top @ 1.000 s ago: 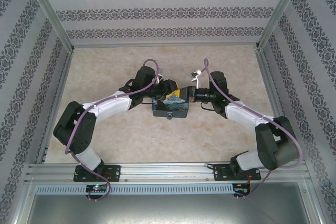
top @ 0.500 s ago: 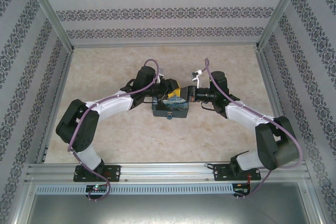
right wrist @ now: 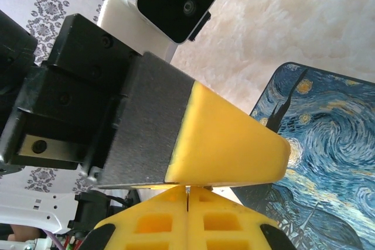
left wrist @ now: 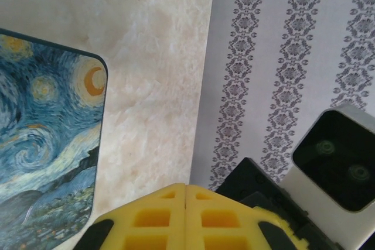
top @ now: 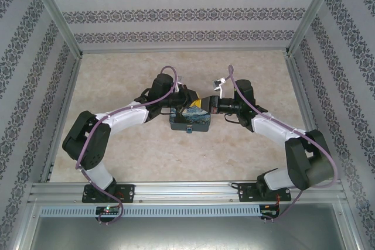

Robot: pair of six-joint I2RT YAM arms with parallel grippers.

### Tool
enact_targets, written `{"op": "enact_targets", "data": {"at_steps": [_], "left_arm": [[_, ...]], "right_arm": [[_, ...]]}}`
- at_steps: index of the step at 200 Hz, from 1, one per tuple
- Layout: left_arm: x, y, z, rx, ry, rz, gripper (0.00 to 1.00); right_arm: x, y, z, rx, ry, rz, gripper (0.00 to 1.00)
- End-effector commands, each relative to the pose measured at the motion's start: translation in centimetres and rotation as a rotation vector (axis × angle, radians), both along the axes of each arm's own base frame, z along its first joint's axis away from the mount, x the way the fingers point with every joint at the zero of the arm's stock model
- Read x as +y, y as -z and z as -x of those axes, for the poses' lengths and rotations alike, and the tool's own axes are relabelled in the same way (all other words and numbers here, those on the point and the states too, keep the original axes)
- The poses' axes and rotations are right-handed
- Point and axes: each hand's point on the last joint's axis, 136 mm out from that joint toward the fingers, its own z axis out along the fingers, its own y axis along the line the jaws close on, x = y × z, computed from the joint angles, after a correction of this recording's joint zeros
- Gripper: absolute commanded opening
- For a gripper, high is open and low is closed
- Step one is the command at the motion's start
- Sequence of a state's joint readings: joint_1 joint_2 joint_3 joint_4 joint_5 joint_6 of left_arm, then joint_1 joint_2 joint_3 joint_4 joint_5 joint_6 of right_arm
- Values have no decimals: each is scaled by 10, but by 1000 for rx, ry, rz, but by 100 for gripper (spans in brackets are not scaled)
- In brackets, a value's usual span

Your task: Unlock a padlock with a key

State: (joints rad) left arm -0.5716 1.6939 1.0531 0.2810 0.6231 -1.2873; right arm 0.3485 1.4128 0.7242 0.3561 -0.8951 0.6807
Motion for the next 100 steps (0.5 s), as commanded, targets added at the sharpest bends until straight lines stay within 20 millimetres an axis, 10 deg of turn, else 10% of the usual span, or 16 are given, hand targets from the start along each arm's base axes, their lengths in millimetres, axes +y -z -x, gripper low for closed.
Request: {"op": "enact_targets", "data": {"at_steps": [1, 25, 62, 100], "left_arm": [[-11, -1, 8, -21, 39, 19, 0], [-8, 0, 6, -41, 24, 2, 0], [0, -14, -4, -190, 2, -40, 0], [10, -37, -16, -391, -34, -101, 0]], "right_arm": [[-3, -13, -3, -65, 10, -12, 0], [-9, -15, -4, -57, 38, -15, 5], [-37, -15, -5, -6, 176, -15, 61], [-54, -26, -11, 65, 337, -76, 67]]}}
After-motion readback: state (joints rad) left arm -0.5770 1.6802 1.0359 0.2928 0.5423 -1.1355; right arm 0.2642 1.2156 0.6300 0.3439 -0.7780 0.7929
